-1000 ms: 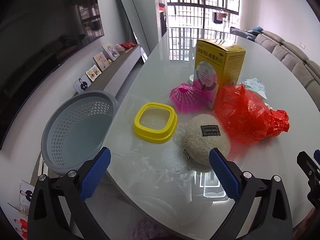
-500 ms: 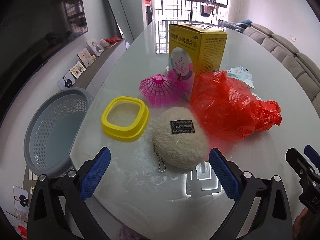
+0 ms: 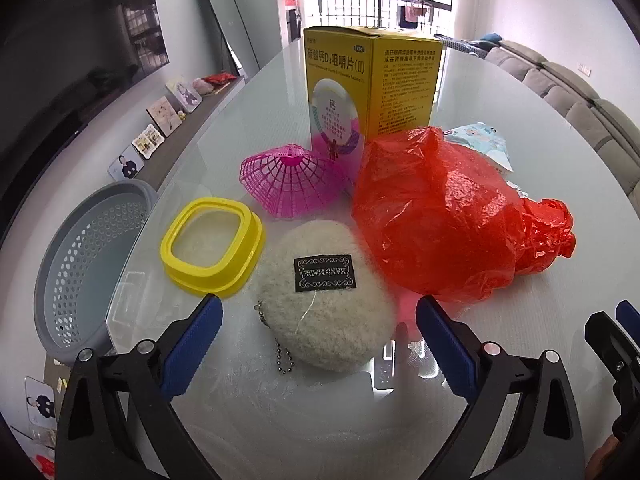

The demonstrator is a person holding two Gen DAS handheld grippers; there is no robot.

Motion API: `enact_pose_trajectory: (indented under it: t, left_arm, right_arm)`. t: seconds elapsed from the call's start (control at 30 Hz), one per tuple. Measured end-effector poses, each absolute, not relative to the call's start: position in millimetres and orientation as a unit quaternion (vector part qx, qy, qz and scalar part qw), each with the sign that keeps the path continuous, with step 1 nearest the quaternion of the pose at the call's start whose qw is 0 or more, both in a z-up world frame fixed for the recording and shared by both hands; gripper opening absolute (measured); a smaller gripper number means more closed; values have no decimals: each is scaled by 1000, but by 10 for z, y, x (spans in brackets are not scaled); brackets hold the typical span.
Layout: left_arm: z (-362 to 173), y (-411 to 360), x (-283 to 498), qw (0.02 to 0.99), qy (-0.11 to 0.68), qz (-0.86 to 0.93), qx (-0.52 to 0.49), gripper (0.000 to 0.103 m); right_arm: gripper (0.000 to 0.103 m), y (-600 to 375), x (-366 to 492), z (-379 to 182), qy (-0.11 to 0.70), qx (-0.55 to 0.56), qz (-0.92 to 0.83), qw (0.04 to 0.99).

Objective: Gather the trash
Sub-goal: 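Reach the left tool to the cream fluffy pouf and grasp it, then lift the pouf with the left tool while the right tool grasps the blue wipes pack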

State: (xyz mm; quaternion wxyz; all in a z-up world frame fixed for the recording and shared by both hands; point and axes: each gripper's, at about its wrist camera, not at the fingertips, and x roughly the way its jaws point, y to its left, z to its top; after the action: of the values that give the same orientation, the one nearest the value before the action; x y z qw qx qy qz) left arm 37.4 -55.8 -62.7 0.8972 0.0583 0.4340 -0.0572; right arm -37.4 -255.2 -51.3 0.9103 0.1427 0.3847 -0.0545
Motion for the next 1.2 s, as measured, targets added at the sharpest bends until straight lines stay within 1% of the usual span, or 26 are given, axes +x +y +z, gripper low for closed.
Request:
enact_pose_trajectory:
  t: [0.03,0.1,0.2,0.3,0.6,0.87,1.0,1.2]
  left_arm:
    - [-619,-574,358,899,431,-57,62,89]
    - [-609,-620,324,899,429,-62,66,71]
    - [-621,-633,320,895,435,-66,68,61]
    - [-589,-602,293,896,434,-76,62,56]
    - [-391,-436,107,904,416,-79,58,55]
    - [-171,-96,23,915,397,-53,43,55]
    - [-72,17,72,921,385,-47,38,55]
    - [63,99,196,930,364,-40,38,55]
  right_arm:
    - [95,-2552,-372,-516,385,144,-53,910]
    - [95,-2543,-365,-515,385,144,-51,910]
    - [95,-2533,-361,-512,385,145,-50,910]
    - [95,-2529,-359,-511,385,144,-50,910]
    - [95,-2509,-369,-462,378,140,-55,913]
    - [95,-2601,-335,-261,361,140,-71,919]
    - [95,-2586,-118,-100,347,122,-70,927]
    - [95,-2454,439,33,357,94,-59,927]
